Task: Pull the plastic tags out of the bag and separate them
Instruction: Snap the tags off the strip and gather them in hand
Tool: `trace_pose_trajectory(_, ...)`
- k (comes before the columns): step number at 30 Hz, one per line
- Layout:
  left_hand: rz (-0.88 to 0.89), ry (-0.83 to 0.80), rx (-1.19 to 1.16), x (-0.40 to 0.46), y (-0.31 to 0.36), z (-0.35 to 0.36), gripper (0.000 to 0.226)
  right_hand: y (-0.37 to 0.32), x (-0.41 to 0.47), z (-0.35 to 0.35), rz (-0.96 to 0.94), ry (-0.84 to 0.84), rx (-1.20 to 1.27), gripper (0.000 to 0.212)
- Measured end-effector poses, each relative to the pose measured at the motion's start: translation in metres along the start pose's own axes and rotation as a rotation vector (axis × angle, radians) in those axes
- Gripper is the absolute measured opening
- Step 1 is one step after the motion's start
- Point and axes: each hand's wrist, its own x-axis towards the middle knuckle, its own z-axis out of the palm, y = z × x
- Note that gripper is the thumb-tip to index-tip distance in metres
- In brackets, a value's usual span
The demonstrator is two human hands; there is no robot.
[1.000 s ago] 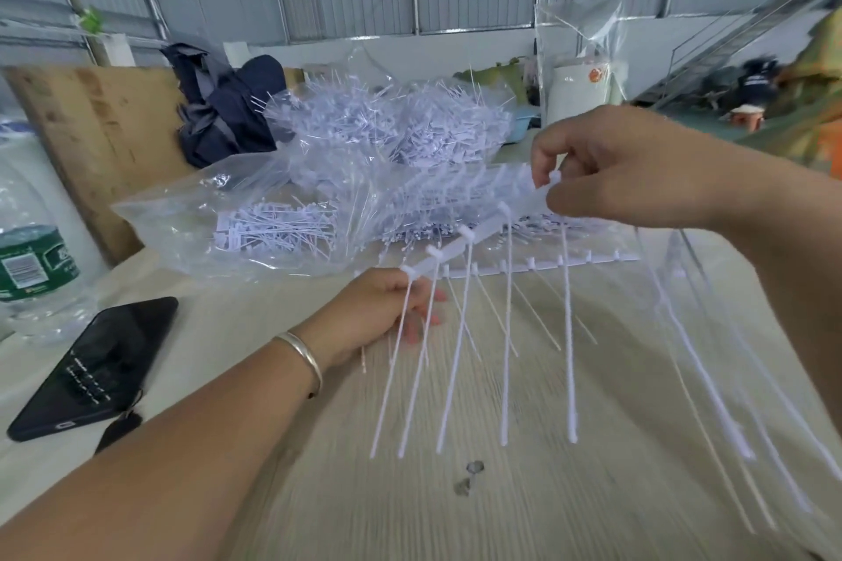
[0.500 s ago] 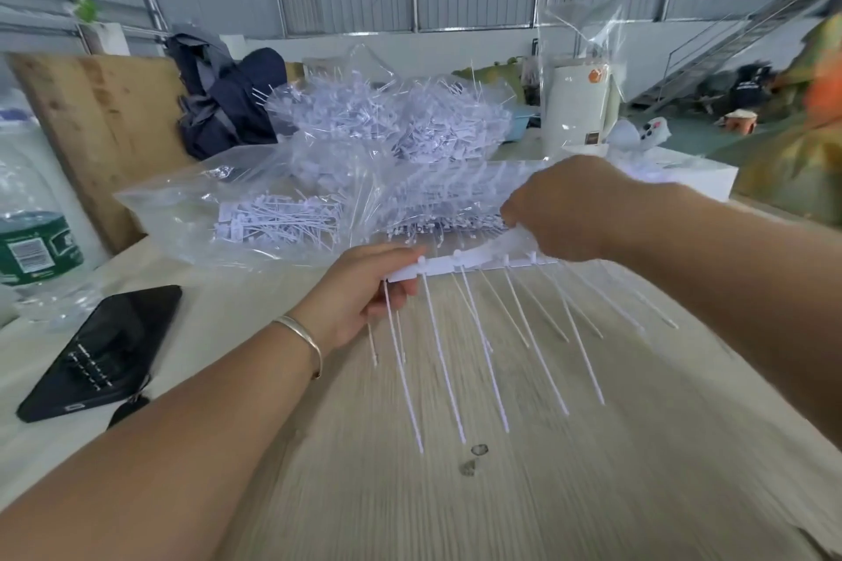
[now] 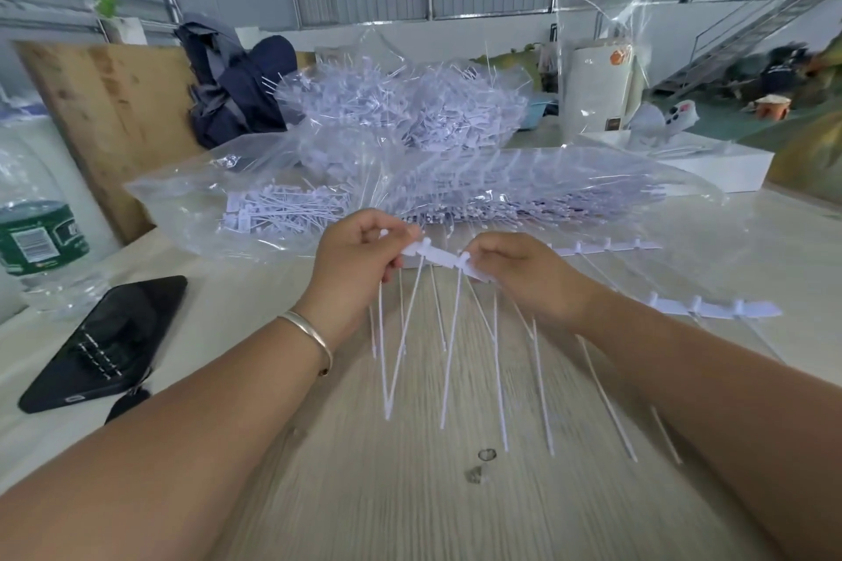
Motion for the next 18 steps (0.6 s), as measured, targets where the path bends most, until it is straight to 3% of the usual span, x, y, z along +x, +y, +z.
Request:
trace_pose_trajectory(2,-0.001,0.023,-0.029,0.001,0.001,-0.001,0.008,-0.001,-0.001,-0.004,0.003,0.025,0.139,0.021)
trace_pose_trajectory(3,-0.014,0.02,-0.037,0.001,0.0,-0.001,0.006,0.001,-0.001,-0.006,-0.004,0.014,0.088,0.019)
trace_pose_trajectory(6,-0.073,-0.047,-0.055,0.003,-0.003,-0.001,0.005,0.006,-0.002,-0.011,0.003,0.061,-0.354,0.016)
trace_pose_trajectory(12,-0.149,-0.075,0.015,0.005,-0.004,-0.003,0.009,-0.003,-0.004,-0.01,-0.162,0.374,-0.997,0.017)
trace_pose_trajectory(15,-0.202,-0.155,0.046,0.002,-0.005,-0.003,0.009,-0.004,-0.004,-0.009,-0.214,0.491,-1.038,0.031)
trace_pose_trajectory(18,-0.213,-0.188,0.047,0.0,-0.003,-0.003,0.014,-0.002,-0.004,-0.01,-0.17,0.36,-0.924,0.029)
